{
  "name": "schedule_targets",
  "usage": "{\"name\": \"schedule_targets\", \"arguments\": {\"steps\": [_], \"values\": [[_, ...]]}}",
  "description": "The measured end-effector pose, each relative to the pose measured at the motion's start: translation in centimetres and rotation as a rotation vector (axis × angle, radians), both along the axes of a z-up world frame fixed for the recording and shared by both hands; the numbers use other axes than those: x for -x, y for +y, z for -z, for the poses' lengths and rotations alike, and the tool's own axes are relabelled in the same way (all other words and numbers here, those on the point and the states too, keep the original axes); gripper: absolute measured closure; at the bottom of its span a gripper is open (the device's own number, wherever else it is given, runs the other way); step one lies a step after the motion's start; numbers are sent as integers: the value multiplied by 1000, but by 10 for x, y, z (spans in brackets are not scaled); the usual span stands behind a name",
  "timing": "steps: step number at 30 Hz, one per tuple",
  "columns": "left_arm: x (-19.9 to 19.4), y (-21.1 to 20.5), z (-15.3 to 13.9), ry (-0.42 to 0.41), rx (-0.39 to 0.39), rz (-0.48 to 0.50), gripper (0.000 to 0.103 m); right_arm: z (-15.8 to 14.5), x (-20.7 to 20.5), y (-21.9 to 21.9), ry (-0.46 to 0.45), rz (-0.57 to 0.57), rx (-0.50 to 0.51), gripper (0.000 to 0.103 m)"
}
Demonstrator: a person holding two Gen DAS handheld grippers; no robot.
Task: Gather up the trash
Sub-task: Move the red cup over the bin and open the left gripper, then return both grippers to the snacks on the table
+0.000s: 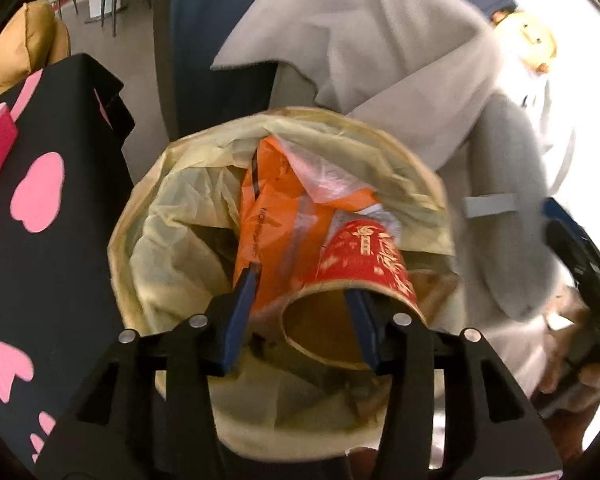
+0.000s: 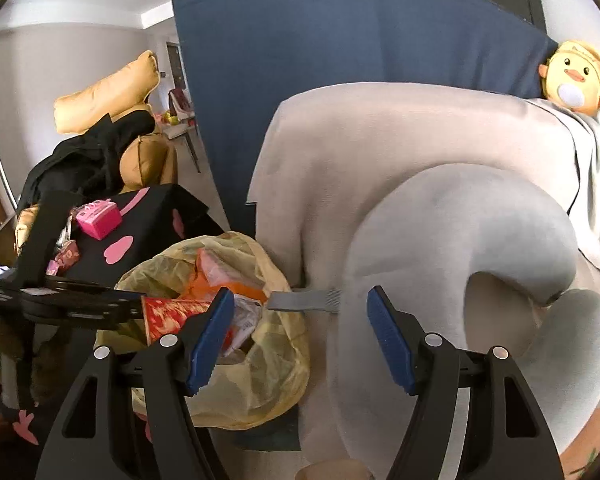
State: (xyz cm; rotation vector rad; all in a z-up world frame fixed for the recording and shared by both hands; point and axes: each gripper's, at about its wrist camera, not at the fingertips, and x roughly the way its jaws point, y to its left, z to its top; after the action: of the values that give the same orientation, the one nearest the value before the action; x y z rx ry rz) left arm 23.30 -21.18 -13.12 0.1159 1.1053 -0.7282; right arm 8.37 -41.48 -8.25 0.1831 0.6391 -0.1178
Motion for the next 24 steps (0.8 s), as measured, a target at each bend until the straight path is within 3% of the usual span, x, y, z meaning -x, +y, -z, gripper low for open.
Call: {"name": "schedule_targets", "arguments": {"steps": [5, 9, 13, 17, 22, 24], "values": [[16, 34, -27, -75, 55, -21, 53, -5, -4, 13, -14, -35, 5, 38], [27, 78, -46, -183, 85, -83, 52, -10, -10, 29, -23, -70, 19, 38], [31, 126, -55, -298, 53, -173, 52, -17, -16, 46, -50, -119, 4, 38], [32, 189, -56, -371, 23, -327, 52, -24, -24, 67, -89, -191, -20, 38], [26, 269, -46, -364, 11, -508, 52, -34, -42, 109, -135, -311, -64, 38], [24, 298, -43, -357, 18, -564, 52, -35, -53, 132, -114, -360, -67, 38]]}}
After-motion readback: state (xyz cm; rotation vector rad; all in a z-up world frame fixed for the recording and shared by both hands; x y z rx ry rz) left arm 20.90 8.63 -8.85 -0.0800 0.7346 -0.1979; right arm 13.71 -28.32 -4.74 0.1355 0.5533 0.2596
